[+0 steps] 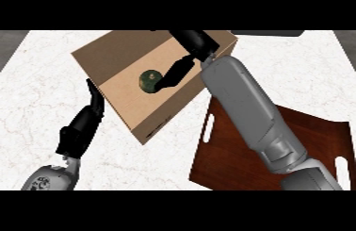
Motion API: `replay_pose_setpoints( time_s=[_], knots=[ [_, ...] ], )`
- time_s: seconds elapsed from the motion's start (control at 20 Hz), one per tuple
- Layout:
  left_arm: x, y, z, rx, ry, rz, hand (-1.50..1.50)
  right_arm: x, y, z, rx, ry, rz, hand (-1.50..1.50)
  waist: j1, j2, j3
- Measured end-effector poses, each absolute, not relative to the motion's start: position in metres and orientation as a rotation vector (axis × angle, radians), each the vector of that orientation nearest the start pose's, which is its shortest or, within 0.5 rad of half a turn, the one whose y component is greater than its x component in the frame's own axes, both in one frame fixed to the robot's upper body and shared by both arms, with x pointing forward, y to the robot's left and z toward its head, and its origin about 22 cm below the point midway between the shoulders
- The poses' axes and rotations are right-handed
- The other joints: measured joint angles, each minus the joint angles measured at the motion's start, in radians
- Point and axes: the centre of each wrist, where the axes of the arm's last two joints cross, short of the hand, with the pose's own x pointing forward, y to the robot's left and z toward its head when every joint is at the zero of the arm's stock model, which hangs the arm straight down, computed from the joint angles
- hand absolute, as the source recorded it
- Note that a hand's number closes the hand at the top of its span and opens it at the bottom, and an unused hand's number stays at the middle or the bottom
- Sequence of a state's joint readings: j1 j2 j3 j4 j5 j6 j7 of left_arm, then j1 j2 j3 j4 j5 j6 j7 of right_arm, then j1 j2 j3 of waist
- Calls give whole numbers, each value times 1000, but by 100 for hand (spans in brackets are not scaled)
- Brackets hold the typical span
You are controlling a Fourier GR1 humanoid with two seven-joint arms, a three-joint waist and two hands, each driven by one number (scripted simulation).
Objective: Pick the squash from the tray and place it in the cardboard box
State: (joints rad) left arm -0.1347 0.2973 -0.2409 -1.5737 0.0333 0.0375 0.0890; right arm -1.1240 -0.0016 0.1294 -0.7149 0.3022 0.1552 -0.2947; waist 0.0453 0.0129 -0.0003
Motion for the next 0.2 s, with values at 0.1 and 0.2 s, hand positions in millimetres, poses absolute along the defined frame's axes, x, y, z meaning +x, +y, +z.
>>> replay_pose_setpoints(
  time_s=[0.1,0.2],
  knots=[
    [265,231,36,45,-1553,-404,0,432,-60,151,225,-1952,897,-150,-2,1,0],
    [265,233,32,49,-1547,-399,0,438,-70,154,294,-1950,789,-150,-8,2,-1]
  ],
)
